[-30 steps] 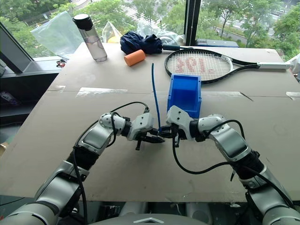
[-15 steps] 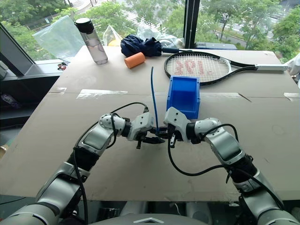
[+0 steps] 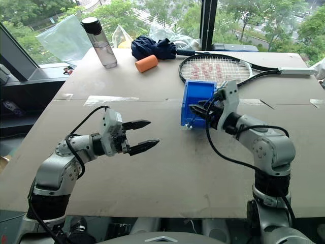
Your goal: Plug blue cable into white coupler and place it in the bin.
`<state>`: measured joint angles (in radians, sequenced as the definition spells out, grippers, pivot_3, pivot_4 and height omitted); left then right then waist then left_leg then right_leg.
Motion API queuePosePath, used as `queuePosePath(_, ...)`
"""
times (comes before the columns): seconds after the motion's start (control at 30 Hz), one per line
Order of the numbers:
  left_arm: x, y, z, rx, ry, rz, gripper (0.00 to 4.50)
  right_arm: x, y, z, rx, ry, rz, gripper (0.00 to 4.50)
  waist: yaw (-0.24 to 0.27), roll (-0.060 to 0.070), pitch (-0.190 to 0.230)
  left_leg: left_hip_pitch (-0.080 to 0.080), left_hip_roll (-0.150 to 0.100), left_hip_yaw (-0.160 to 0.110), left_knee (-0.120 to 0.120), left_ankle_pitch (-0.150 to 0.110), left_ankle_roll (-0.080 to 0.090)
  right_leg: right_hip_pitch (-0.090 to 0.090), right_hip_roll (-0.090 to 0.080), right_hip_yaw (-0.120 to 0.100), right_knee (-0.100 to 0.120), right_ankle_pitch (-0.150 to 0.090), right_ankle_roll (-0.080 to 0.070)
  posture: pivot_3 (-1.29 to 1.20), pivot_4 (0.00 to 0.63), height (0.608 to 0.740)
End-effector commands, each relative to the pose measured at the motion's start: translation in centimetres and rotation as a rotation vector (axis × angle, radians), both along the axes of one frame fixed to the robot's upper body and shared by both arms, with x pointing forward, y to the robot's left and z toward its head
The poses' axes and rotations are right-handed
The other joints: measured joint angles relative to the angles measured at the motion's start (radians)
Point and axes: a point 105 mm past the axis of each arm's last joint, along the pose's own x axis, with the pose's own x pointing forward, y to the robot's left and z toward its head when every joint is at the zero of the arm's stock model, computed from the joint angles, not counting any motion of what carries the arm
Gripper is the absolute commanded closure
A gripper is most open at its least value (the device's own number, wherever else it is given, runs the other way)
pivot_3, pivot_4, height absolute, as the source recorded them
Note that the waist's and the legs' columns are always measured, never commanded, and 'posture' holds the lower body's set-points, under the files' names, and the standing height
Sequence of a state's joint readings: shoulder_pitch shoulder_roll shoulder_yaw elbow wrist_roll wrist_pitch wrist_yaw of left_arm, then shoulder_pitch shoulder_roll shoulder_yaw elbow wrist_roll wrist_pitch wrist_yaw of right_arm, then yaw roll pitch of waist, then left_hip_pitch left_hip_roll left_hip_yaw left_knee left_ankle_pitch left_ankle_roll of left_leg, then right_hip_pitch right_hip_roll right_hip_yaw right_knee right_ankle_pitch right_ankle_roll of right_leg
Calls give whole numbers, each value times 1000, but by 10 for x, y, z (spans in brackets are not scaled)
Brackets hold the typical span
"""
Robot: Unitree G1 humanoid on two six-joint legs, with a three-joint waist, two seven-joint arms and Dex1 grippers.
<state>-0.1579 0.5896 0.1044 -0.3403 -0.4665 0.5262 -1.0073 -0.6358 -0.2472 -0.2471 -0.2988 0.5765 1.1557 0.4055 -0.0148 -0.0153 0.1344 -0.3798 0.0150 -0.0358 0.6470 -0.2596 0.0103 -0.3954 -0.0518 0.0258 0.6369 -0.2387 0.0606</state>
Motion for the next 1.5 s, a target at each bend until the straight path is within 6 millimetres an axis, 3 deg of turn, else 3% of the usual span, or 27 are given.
queuePosePath(0.03, -4, -5, 9, -12, -51, 1, 0, 31, -13, 7, -1, 47, -76, 812, 0, 0, 0, 0, 0, 1, 0, 0, 0, 0, 0, 0, 0, 0, 0, 0, 150, 740)
queuePosePath(0.1, -3, -8, 9, -22, -58, 21, 0, 44, -18, 3, -19, 64, -102, 19, 2, 0, 0, -1, 0, 3, -1, 0, 0, 0, 0, -1, -1, 0, 0, 0, 150, 740)
queuePosePath(0.17, -4, -9, 8, -25, -58, 33, 0, 41, -18, -1, -35, 71, -81, 19, 4, 0, 0, -2, 0, 2, -2, 0, 0, 0, 0, -2, -3, 0, 0, 0, 150, 740)
queuePosePath(0.43, -5, -6, 5, -12, -42, 35, 0, -3, 0, -15, -8, 90, 78, 19, -1, 1, 0, -3, -1, 2, -7, 0, 0, 0, -1, -1, -9, 1, 1, 0, 150, 740)
queuePosePath(0.63, -1, -10, 6, -14, -42, 11, 0, -6, 0, -8, -8, 64, 75, 2771, -1, 1, 1, -2, -1, 3, -6, 0, 0, 0, -1, -1, -9, 1, 0, 0, 150, 740)
queuePosePath(0.73, 0, -9, 4, -11, -42, 14, 0, -9, -2, 6, 2, 31, 82, 4269, -1, 1, 1, -2, -1, 3, -6, 0, 0, 0, -1, -1, -9, 1, 0, 0, 150, 740)
queuePosePath(0.77, 0, -9, 4, -12, -42, 14, 0, -9, -2, 10, 4, 19, 83, 4464, -1, 1, 1, -3, -1, 3, -7, 0, 0, 0, -1, -1, -9, 1, 0, 0, 150, 740)
queuePosePath(1.0, 2, -11, 4, -21, -49, 23, 0, -8, 6, 39, 30, -46, 118, 4464, -1, 1, 1, -2, -1, 3, -7, 0, 0, 0, -1, -1, -9, 1, 0, 0, 150, 740)
queuePosePath(1.13, 3, -9, 4, -25, -53, 31, 0, 5, 7, 68, 43, -105, 115, 4464, -2, 1, 1, -2, -1, 3, -7, 0, 0, 0, -1, -1, -9, 1, 0, 0, 150, 740)
queuePosePath(1.23, 4, -6, 0, -20, -53, 34, 0, 26, 6, 83, 22, -125, 83, 4464, -2, 2, 1, -2, -1, 3, -7, 0, 0, 0, -1, -1, -10, 1, 0, 0, 150, 740)
queuePosePath(1.37, 7, -4, -1, -19, -60, 36, 0, 51, 2, 66, -117, -87, 58, 4464, 0, 1, 1, -2, -1, 4, -7, 0, 0, 0, -1, -1, -10, 1, 0, 0, 150, 740)
queuePosePath(1.4, 7, -4, -1, -19, -61, 34, 0, 55, 3, 58, -152, -73, 75, 4009, -1, 1, 1, -2, -1, 4, -7, 0, 0, 0, -1, -1, -11, 1, 0, 0, 150, 740)
queuePosePath(1.47, 6, -4, -2, -19, -62, 29, 0, 65, 2, 46, -194, -56, 70, 3661, -2, 1, 1, -3, -1, 4, -7, 0, 0, 0, -1, -1, -11, 1, 0, 0, 150, 740)
queuePosePath(1.5, 6, -4, -2, -18, -63, 25, 0, 69, 1, 42, -207, -51, 63, 3119, -2, 1, 2, -3, -1, 4, -7, 0, 0, 0, -1, 0, -11, 1, 0, 0, 150, 740)
